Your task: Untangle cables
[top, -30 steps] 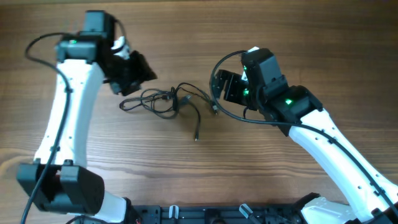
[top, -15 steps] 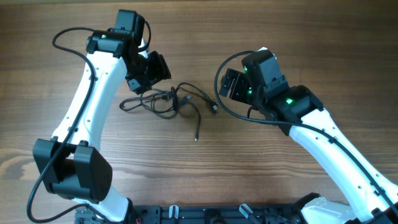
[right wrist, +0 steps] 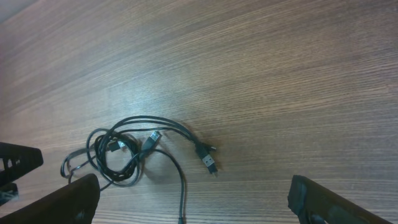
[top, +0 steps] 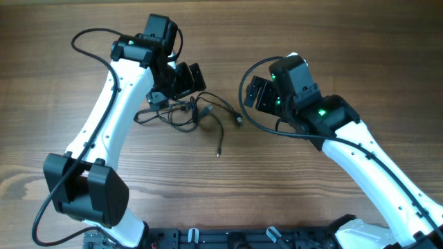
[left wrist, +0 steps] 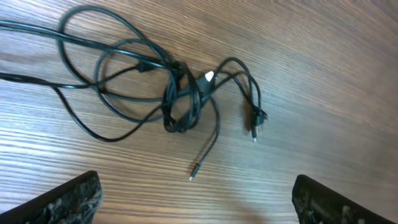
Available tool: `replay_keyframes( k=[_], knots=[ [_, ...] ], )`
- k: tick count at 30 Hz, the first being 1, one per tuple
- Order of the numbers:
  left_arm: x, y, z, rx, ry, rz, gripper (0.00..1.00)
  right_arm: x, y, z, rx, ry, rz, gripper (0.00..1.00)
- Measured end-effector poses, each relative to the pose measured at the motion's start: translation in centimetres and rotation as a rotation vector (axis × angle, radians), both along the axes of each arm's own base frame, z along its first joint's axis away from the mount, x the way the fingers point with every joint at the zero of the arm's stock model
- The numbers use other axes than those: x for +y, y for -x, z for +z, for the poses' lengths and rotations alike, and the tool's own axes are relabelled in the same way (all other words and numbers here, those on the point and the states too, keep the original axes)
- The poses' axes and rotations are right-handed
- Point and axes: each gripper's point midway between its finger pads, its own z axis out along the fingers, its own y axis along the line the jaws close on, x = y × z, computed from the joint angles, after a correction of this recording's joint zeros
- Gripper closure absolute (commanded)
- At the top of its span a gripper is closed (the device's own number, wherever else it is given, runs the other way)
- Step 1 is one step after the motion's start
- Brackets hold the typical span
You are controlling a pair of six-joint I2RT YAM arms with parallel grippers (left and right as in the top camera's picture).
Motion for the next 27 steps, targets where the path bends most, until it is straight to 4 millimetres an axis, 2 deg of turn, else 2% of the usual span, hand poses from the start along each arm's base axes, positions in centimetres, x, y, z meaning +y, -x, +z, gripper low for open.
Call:
replay_keyframes(
  k=[3, 6, 7, 8, 9, 13, 14, 15, 17, 18, 22, 24, 27],
  knots=[
    [0.5, 0.1, -0.2, 0.003, -0.031, 0.006, 0.02, 0.0, 0.0, 0.0, 0.0, 0.0, 0.0, 0.0],
    [0.6, -0.1, -0.8, 0.016, -0.042, 0.004, 0.21, 0.0, 0.0, 0.0, 0.0, -0.001, -0.001, 0.0],
    [0.6, -0.3, -1.1, 0.02, -0.042, 0.008, 0.31, 0.1, 0.1, 0.0, 0.006, -0.013, -0.008, 0.0],
    [0.5, -0.5, -1.7, 0.027, -0.044, 0.009, 0.55, 0.8, 0.6, -0.1, 0.042, -0.066, -0.005, 0.0],
    [0.4, -0.9, -1.9, 0.02, -0.043, 0.01, 0.6, 1.5, 1.2, -0.3, 0.079, -0.103, 0.015, 0.0],
    [-0.1, -2.9, -2.2, -0.033, -0.02, 0.049, 0.6, 2.4, 2.0, -0.3, 0.123, -0.16, 0.038, 0.0],
    [-0.2, -3.4, -2.8, -0.031, -0.015, 0.075, 0.61, 2.4, 2.4, -0.5, 0.144, -0.162, 0.04, 0.0],
    [-0.3, -3.5, -4.2, 0.01, -0.019, 0.112, 0.6, 2.4, 2.6, -0.7, 0.154, -0.16, 0.04, 0.0],
    [-0.4, -3.9, -5.4, 0.029, -0.02, 0.135, 0.63, 2.3, 2.9, -0.8, 0.168, -0.157, 0.038, 0.0],
    [-0.5, -4.0, -6.0, 0.038, -0.021, 0.144, 0.67, 2.2, 3.0, -1.0, 0.176, -0.153, 0.037, 0.0],
    [-1.1, -4.2, -6.5, 0.041, -0.017, 0.155, 0.68, 2.2, 3.1, -1.0, 0.178, -0.155, 0.039, 0.0],
    [-1.9, -4.1, -7.4, 0.054, -0.022, 0.137, 0.69, 2.1, 3.4, -1.2, 0.194, -0.15, 0.039, 0.0],
    [-2.2, -3.9, -8.3, 0.077, -0.031, 0.133, 0.71, 2.0, 3.7, -1.4, 0.208, -0.143, 0.038, 0.0]
  ],
)
